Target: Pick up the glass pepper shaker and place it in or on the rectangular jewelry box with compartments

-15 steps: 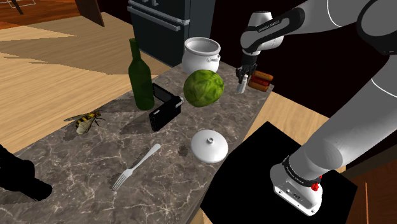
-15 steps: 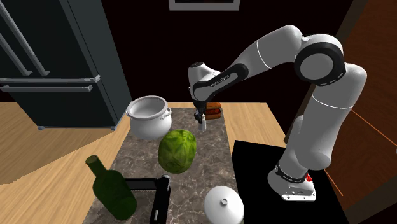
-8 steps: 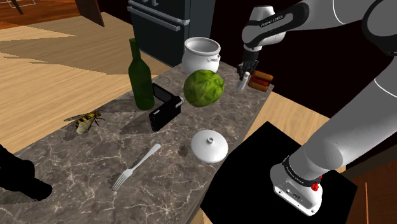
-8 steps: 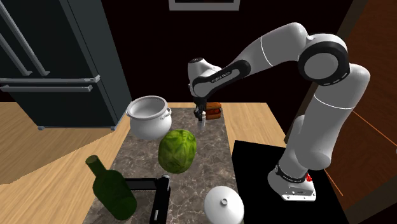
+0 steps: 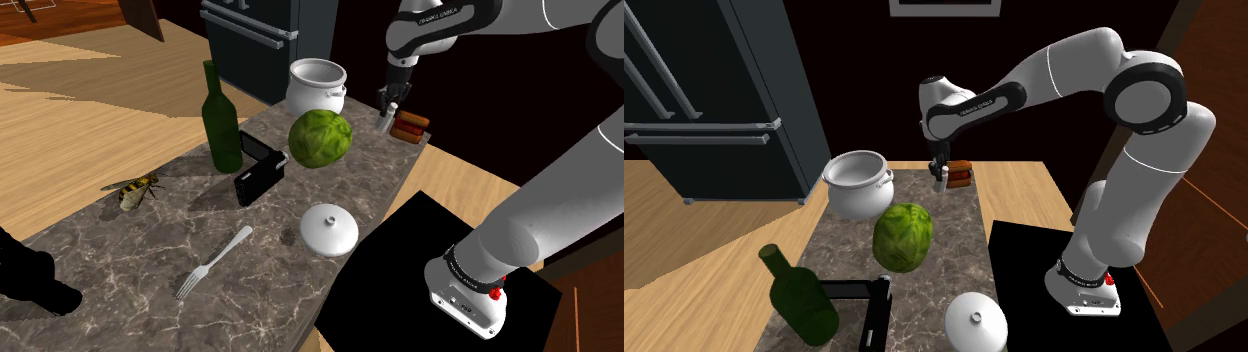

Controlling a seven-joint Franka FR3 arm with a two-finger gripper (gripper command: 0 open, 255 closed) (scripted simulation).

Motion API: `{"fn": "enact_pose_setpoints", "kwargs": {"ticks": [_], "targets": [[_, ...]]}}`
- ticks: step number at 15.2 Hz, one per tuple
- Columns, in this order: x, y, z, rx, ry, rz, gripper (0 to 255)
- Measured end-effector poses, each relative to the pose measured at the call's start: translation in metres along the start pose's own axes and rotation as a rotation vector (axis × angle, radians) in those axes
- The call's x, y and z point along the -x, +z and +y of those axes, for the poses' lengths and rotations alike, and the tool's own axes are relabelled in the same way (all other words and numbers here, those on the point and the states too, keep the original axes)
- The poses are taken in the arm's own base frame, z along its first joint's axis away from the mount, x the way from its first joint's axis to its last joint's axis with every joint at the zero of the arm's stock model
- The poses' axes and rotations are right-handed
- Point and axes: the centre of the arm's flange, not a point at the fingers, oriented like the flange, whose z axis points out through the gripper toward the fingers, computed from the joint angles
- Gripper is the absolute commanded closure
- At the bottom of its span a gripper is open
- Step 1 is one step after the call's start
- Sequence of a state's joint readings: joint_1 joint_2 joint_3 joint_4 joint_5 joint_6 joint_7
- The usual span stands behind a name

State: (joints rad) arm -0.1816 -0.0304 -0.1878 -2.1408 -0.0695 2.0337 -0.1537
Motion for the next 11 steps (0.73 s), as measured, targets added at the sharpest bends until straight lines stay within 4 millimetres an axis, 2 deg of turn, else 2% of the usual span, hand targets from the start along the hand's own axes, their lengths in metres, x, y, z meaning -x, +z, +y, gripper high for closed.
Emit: {"fn": "enact_pose_setpoints", "kwargs": {"ticks": [11], "targets": [[0.005,-0.057,0.003,0.000,0.000,0.000,255]]}}
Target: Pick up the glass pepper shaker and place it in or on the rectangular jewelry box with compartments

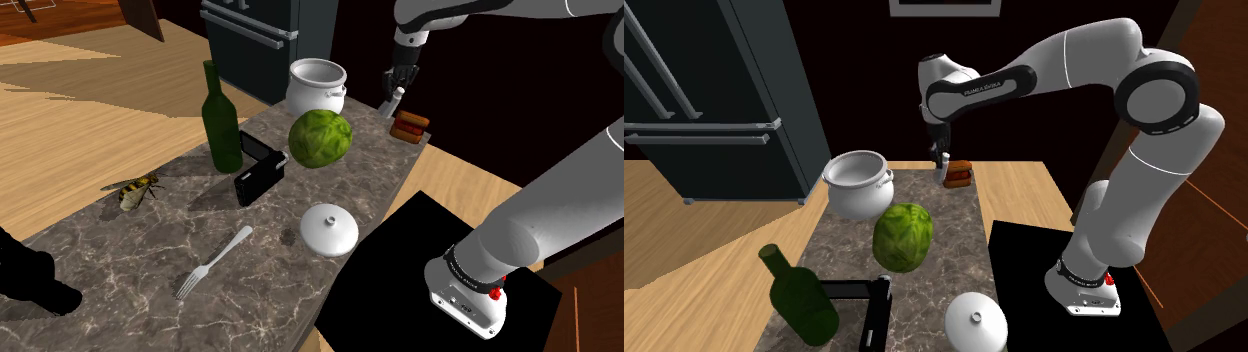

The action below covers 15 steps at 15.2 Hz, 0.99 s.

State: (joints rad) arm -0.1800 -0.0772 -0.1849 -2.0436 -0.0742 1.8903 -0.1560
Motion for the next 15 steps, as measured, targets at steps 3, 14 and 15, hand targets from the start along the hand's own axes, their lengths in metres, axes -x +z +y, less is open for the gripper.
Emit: {"fn": "enact_pose_setpoints", "kwargs": {"ticks": [3,14,15], "targets": [[0.001,-0.016,0.001,0.000,0.000,0.000,255],[0.002,-0.058,0.055,0.000,0.002,0.000,255],[0.003,-0.056,0.067,-0.001,0.001,0.000,255]]}}
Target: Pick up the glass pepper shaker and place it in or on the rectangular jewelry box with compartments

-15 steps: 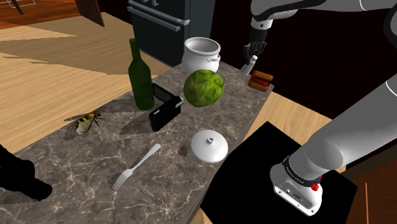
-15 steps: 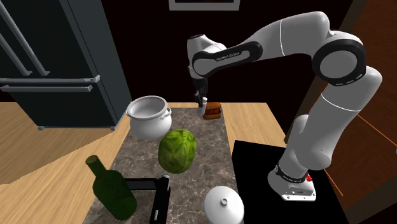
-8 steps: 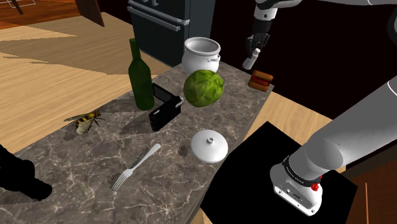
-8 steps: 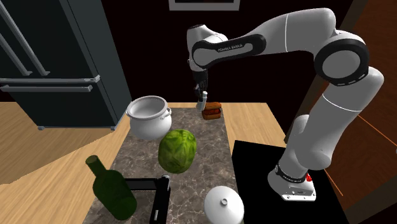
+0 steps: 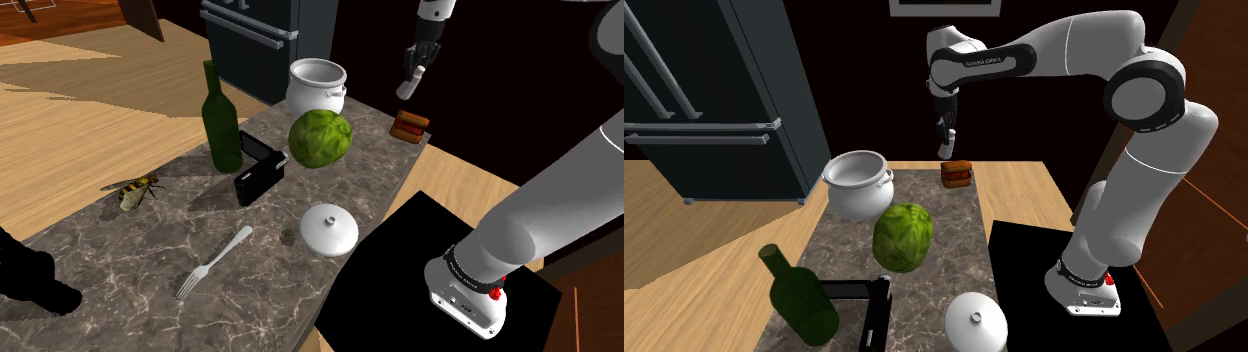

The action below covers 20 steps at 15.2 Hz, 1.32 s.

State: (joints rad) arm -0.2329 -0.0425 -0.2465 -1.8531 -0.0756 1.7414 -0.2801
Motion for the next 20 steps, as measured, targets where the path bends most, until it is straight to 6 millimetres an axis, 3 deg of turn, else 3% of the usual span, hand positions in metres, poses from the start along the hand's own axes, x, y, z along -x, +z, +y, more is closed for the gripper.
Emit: {"fn": "enact_pose_setpoints", "kwargs": {"ticks": [6,8,20], "targets": [[0.001,-0.012,0.076,0.000,0.000,0.000,255],[0.002,-0.005,0.091,0.000,0.000,0.000,255],[-0.003,0.059,0.094,0.000,-0.001,-0.001,255]]}}
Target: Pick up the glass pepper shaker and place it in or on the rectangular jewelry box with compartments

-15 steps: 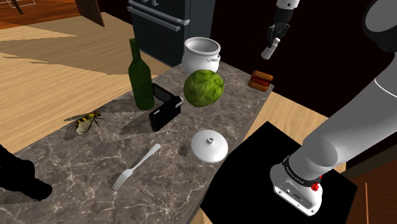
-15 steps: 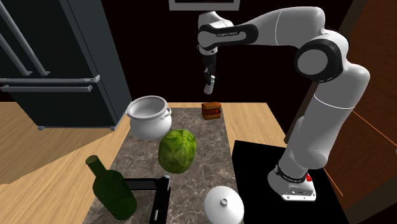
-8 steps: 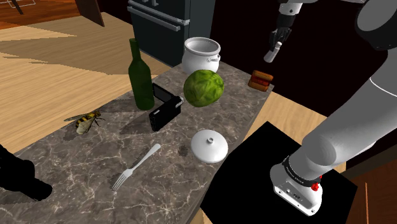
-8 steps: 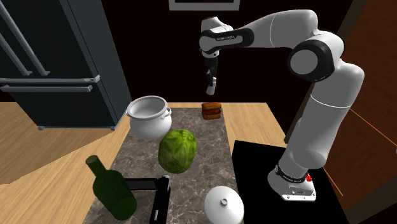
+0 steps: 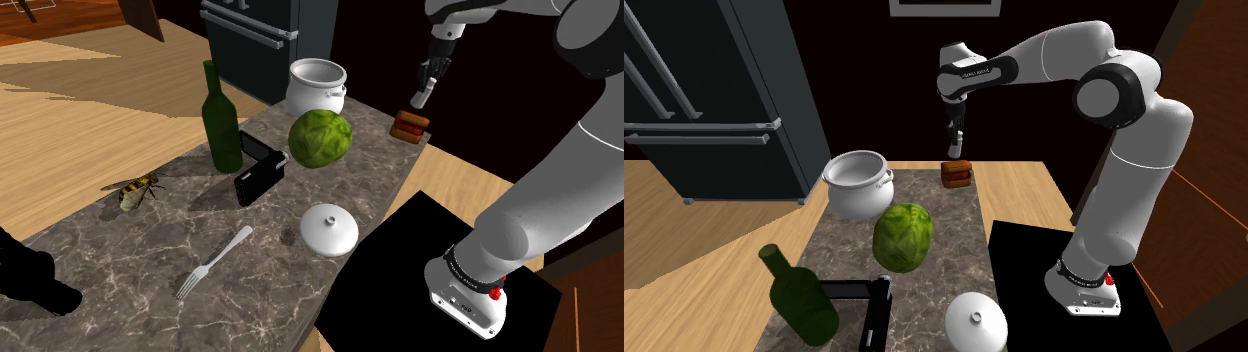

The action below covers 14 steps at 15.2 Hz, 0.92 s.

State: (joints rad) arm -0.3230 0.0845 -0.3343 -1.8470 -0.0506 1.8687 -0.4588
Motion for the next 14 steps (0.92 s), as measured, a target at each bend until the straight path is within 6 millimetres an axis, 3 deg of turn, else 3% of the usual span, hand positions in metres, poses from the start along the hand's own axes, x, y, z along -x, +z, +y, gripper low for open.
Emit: {"fn": "enact_pose_setpoints", "kwargs": {"ticks": [4,11,12,14], "targets": [[-0.002,0.020,0.000,0.000,0.000,0.000,255],[-0.001,0.024,-0.001,0.000,0.000,0.000,255],[-0.001,0.024,-0.001,0.000,0.000,0.000,0],[-0.001,0.024,-0.001,0.000,0.000,0.000,0]]}}
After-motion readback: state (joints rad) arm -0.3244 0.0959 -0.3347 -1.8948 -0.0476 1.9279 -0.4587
